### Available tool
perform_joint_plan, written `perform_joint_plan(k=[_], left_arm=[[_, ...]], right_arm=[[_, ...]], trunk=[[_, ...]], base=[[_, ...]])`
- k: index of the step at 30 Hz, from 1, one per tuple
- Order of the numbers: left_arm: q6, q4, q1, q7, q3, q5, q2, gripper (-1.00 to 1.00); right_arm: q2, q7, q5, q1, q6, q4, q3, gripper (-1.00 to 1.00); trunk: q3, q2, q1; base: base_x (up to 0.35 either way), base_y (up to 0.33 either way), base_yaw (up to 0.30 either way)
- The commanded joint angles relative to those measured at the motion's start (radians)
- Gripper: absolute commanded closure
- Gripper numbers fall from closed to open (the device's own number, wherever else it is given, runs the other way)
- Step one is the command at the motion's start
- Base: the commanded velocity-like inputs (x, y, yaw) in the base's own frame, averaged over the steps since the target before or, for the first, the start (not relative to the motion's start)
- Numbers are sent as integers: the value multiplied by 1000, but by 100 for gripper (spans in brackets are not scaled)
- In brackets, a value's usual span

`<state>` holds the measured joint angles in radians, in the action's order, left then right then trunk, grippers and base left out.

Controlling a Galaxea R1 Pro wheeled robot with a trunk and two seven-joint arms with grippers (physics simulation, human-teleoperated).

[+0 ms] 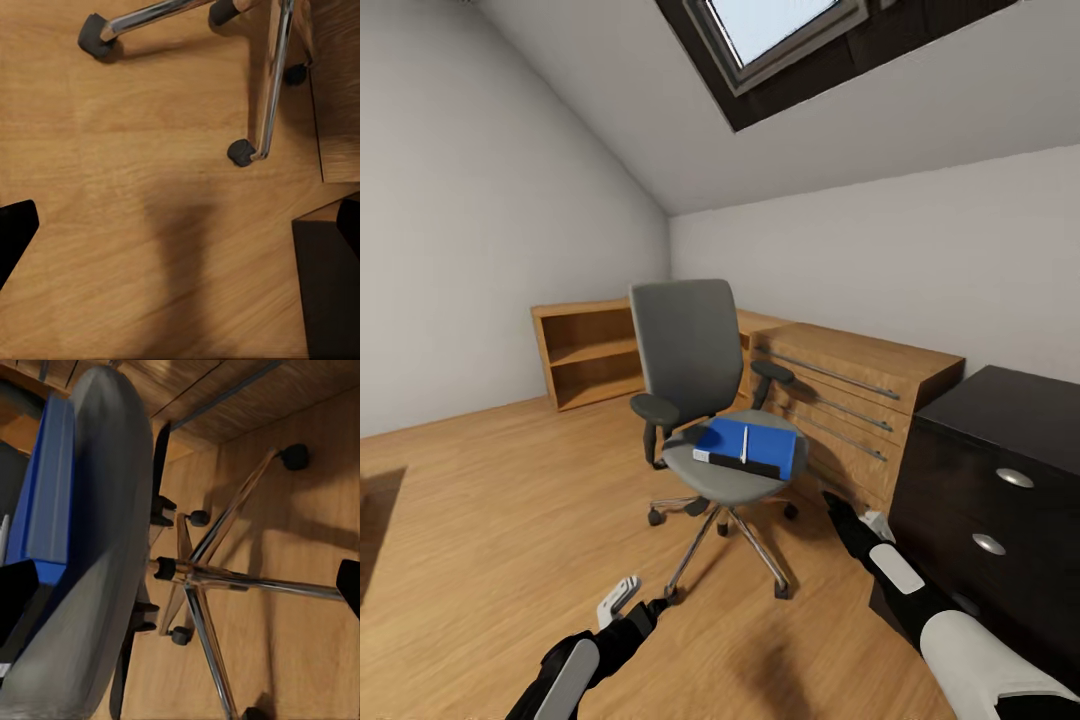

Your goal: In the bedroom, organize the workspace by keeping the computer under the desk, ensuring the monitor is on the desk, placing the keyboard on the desk next to the monitor, placing the mouse on the desk next to the keyboard, moving the folder from the swivel chair onto the desk next to the mouse, stacking the notebook on top of the folder with the pen on top of the notebook, and positioning the swivel chair next to the desk.

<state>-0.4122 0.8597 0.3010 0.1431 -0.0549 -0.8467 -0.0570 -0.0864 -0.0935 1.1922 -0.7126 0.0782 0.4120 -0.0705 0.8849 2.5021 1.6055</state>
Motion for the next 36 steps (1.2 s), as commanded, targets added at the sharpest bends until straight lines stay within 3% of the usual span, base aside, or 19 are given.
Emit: perform_joint_plan(k=[1,5,9,10,12,16,17,20,21,22,36], left_arm=[[-2,1,0,9,-2,-10,0,-100],[-1,1,0,13,-2,-8,0,-100],[-2,0,-1,14,0,-11,0,-100],[-2,0,-1,14,0,-11,0,-100],[-3,3,-1,13,-1,-14,-1,-100],[-2,5,-2,20,-2,-16,-6,-100],[-3,5,-2,22,-2,-17,-5,-100],[-3,4,-3,23,-3,-18,-5,-100],[-4,3,-2,25,-4,-17,-10,-100],[-4,2,-2,25,-4,-16,-11,-100],[-5,1,-3,27,-3,-15,-13,-100]], right_arm=[[-2,-1,7,0,0,0,-8,-100],[-5,0,-19,2,6,-1,-11,-100],[-8,1,-98,25,13,0,-31,-100],[-8,1,-98,25,13,0,-31,-100],[-11,0,-170,50,31,4,-57,-100],[-17,1,-251,84,98,24,-81,-100],[-29,1,-318,110,164,52,-91,-100],[-58,1,-419,134,233,90,-96,-100],[-100,2,-603,195,317,229,-95,-100],[-103,3,-623,207,326,257,-95,-100],[-106,3,-655,229,352,349,-95,-100]], trunk=[[1,0,-1],[1,0,-1],[1,0,-1],[1,0,-1],[-3,0,-1],[-19,-1,-3],[-24,-1,-3],[-36,-2,-5],[-40,-2,-5],[-44,-2,-6],[-87,-100,-59]], base=[[-143,244,-1],[-98,170,-5],[-45,79,-87],[-31,55,-144],[-19,33,-205],[-9,17,-252],[-3,6,-282],[-2,4,-287],[0,1,-189],[0,0,-121],[0,0,-48]])
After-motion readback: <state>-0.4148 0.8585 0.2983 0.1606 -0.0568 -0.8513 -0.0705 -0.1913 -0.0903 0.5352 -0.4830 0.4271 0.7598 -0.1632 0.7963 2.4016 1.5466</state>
